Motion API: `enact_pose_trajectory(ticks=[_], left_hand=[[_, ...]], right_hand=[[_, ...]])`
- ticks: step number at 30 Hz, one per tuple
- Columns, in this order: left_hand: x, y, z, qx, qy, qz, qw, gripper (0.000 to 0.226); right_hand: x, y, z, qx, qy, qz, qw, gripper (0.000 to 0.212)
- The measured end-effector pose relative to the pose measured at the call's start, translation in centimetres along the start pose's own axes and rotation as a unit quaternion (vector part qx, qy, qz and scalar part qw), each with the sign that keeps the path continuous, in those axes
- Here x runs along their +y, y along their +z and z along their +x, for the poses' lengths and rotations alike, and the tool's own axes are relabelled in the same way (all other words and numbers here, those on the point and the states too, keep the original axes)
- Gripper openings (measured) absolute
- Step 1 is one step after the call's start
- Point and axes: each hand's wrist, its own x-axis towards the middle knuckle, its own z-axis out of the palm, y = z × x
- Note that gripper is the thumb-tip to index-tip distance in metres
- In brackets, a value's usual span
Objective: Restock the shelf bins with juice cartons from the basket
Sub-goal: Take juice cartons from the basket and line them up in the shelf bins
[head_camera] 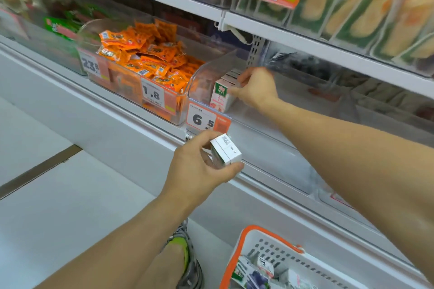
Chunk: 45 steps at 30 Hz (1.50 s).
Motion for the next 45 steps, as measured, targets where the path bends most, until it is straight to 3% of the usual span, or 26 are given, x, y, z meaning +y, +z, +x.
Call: enact_pose_trajectory(ticks=[3, 6, 9, 12, 14, 16, 19, 23, 26, 30, 34, 38, 42, 45], left_hand=[[0.7, 1.1, -0.1, 0.007, 0.022, 0.014, 1.0, 0.045], [2.1, 2.9, 0.1, 0.014, 0.061, 0.04, 0.997, 0.052], [4.2, 5.5, -0.2, -0.02, 0.126, 0.085, 0.988, 0.05], [6.5, 8.2, -1.2, -0.056, 0.178, 0.12, 0.975, 0.05], [7.8, 9.9, -2.0, -0.071, 0.202, 0.14, 0.967, 0.06], [8.8, 11.6, -2.8, -0.091, 0.213, 0.147, 0.962, 0.072], [9.7, 13.9, -3.8, -0.099, 0.248, 0.125, 0.955, 0.073], [11.0, 17.1, -4.8, -0.083, 0.289, 0.091, 0.949, 0.069], [11.7, 19.1, -5.3, -0.089, 0.311, 0.12, 0.939, 0.064], [11.4, 20.5, -6.1, -0.154, 0.276, 0.065, 0.946, 0.05], [11.7, 21.9, -7.0, -0.132, 0.311, 0.064, 0.939, 0.049], [12.0, 23.1, -7.6, -0.107, 0.332, 0.08, 0.934, 0.046], [12.2, 23.5, -7.5, -0.149, 0.325, 0.096, 0.929, 0.062], [12.1, 22.6, -6.3, -0.078, 0.298, 0.094, 0.947, 0.062]], right_hand=[[-0.8, -5.5, -4.1, -0.045, -0.041, 0.096, 0.993, 0.01], [-0.4, -10.9, -11.0, -0.201, -0.028, 0.172, 0.964, 0.025], [1.6, -14.7, -16.6, -0.238, 0.001, 0.132, 0.962, 0.045], [4.1, -17.1, -19.7, -0.185, 0.033, 0.103, 0.977, 0.069], [5.9, -18.0, -21.2, -0.143, 0.038, 0.087, 0.985, 0.073], [7.4, -18.7, -22.9, -0.1, 0.042, 0.061, 0.992, 0.064], [9.7, -19.8, -24.6, -0.033, 0.052, 0.065, 0.996, 0.037], [12.8, -21.5, -26.1, 0.04, 0.117, 0.18, 0.976, 0.028], [14.5, -22.7, -26.9, 0.08, 0.169, 0.308, 0.933, 0.026], [16.6, -24.0, -28.1, 0.082, 0.237, 0.414, 0.875, 0.02], [17.6, -24.4, -29.4, 0.003, 0.248, 0.402, 0.881, 0.025], [18.7, -24.9, -30.3, -0.007, 0.228, 0.417, 0.88, 0.043], [19.8, -24.8, -31.3, 0.065, 0.209, 0.472, 0.854, 0.047], [20.4, -24.8, -30.6, 0.155, 0.164, 0.441, 0.869, 0.038]])
